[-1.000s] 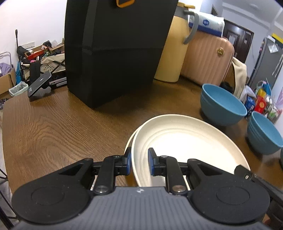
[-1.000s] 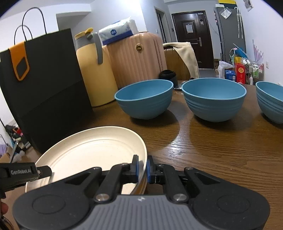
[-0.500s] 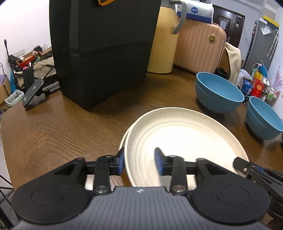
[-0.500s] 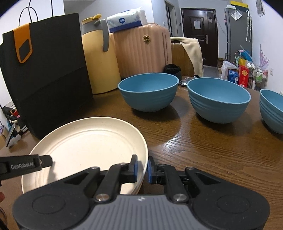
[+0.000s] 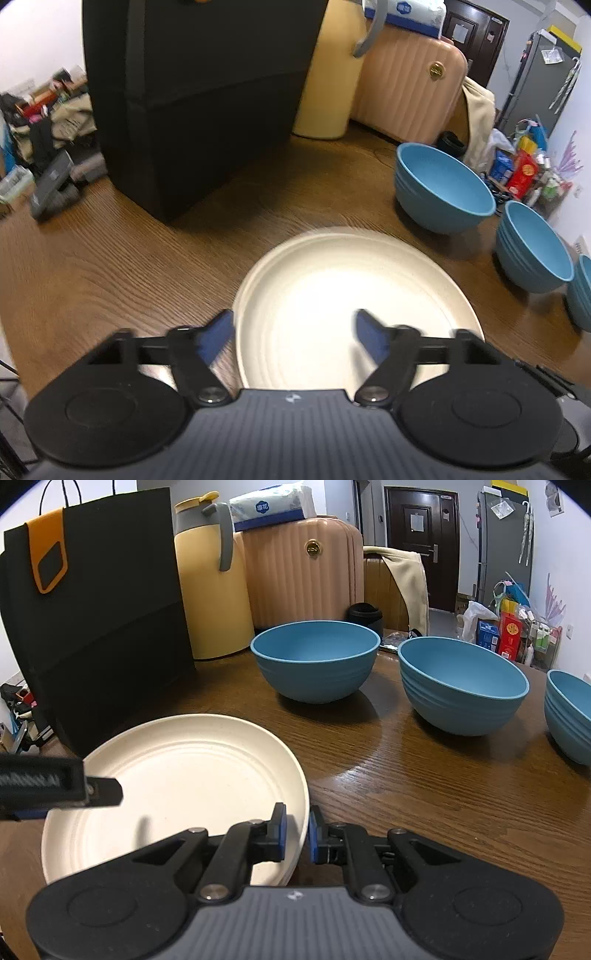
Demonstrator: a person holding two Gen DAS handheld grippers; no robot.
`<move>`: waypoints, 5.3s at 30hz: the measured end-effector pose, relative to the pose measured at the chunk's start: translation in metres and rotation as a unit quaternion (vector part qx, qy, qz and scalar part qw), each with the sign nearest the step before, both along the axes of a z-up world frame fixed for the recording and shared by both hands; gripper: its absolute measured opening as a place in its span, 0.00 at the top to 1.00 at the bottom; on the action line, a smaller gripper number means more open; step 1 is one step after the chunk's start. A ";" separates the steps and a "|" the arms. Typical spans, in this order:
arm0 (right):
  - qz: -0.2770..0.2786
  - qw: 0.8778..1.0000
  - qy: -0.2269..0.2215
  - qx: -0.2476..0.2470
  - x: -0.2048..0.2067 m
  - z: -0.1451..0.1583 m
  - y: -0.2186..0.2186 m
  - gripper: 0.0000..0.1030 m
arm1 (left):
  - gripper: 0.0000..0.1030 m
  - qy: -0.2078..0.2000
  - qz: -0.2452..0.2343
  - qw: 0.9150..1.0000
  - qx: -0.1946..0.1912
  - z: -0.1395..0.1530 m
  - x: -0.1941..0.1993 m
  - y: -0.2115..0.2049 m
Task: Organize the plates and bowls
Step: 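Open both tools to release the plate onto the stack, then lift both open tools and move toward the row of blue bowls, then lower both open tools around the rim of a large blue bowl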
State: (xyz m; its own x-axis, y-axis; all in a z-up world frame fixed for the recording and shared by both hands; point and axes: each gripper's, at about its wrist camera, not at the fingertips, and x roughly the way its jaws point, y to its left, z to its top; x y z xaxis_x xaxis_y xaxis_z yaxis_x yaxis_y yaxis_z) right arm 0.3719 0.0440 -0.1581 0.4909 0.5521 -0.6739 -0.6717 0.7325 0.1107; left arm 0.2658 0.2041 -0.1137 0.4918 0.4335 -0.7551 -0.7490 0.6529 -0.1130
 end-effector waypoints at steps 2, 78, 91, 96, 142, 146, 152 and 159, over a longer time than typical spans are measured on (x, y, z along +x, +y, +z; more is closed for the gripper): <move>-0.002 1.000 -0.004 -0.007 -0.002 0.001 0.003 0.90 | 0.14 -0.001 0.002 1.000 0.009 0.008 -0.002 0.002; -0.082 0.994 0.063 -0.018 -0.005 0.154 -0.206 0.00 | 0.00 -0.050 -0.085 0.994 0.040 0.162 -0.015 -0.125; -0.113 0.992 0.061 -0.007 0.007 0.158 -0.154 0.00 | 0.00 -0.056 -0.119 0.989 0.062 0.177 0.014 -0.072; -0.126 0.990 0.064 -0.010 0.018 0.161 -0.115 0.00 | 0.00 -0.052 -0.133 0.988 0.057 0.177 0.035 -0.033; -0.217 0.963 0.156 -0.037 0.137 0.085 0.071 0.21 | 0.00 0.017 -0.164 0.985 -0.046 0.061 0.193 0.125; -0.225 0.959 0.168 -0.034 0.144 0.078 0.075 0.30 | 0.00 0.022 -0.170 0.984 -0.048 0.054 0.202 0.128; -0.240 0.952 0.187 -0.027 0.158 0.068 0.080 0.39 | 0.00 0.029 -0.170 0.984 -0.050 0.045 0.218 0.131; -0.261 0.944 0.199 -0.026 0.177 0.058 0.083 0.42 | 0.06 0.037 -0.179 0.982 -0.052 0.038 0.242 0.131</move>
